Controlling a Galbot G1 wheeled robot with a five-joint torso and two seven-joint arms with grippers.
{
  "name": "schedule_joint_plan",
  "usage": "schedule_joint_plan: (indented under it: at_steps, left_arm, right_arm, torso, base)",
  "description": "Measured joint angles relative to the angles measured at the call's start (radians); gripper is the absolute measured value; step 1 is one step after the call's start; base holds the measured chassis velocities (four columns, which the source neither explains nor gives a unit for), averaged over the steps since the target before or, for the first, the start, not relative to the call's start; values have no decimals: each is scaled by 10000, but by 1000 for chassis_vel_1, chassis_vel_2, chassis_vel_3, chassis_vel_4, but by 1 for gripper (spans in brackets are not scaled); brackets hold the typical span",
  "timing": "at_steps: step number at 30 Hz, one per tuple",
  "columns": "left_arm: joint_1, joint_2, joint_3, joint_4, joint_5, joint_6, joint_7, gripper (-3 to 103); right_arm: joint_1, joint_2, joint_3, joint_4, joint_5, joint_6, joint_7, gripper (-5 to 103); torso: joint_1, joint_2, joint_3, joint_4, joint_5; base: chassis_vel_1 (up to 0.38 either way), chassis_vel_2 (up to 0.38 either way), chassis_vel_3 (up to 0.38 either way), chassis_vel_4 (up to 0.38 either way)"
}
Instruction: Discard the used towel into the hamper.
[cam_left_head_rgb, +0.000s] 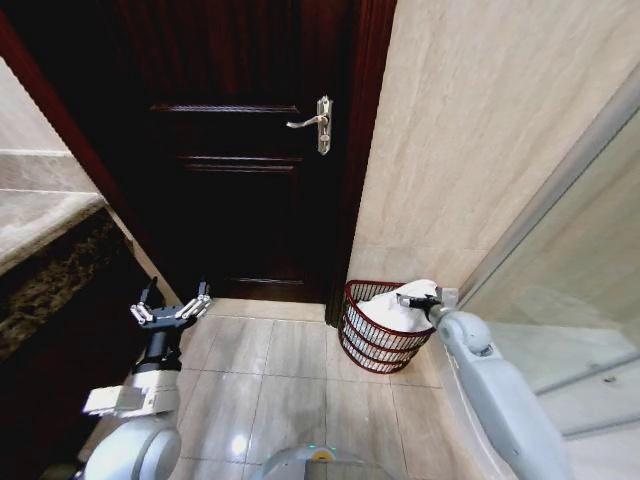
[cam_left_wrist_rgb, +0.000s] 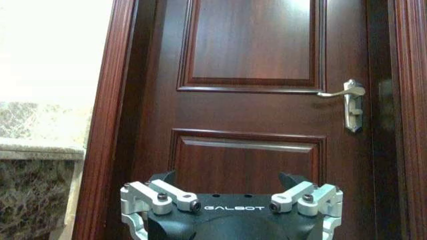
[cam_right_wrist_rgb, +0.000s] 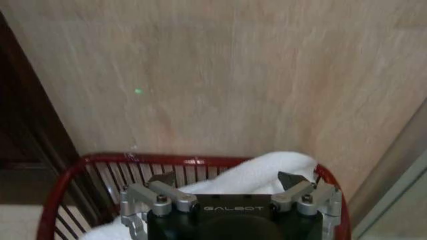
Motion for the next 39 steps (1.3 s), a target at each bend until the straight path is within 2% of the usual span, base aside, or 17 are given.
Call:
schedule_joint_plan:
  at_steps: [7,20,34,39]
  left_arm:
    - [-17,-39,77,59,134,11,-14,100]
    - [41,-136,-276,93,-5,-69,-24,100]
    - [-18,-78,-242,114,29,37,-27,100]
    - [-6,-113,-243,107,55,43,-28,100]
  right_arm:
    - [253,-88,-8,-233,61,10,32,100]
    - [2105,156,-670,-3061,2,22,-587,100]
    - [1907,733,-908,-4088,86,24,-1355,100]
    - [1960,859,-1085,-4171,317,19,-1409,100]
  torso:
    - [0,0,0,0,2]
    - [0,0,1,2,-1]
    - [0,0,0,0,0]
    - [0,0,0,-1,-1]
  base:
    - [0,0,0,0]
    - [0,0,0,0]
    - [0,0,0,0]
    - [0,0,0,0]
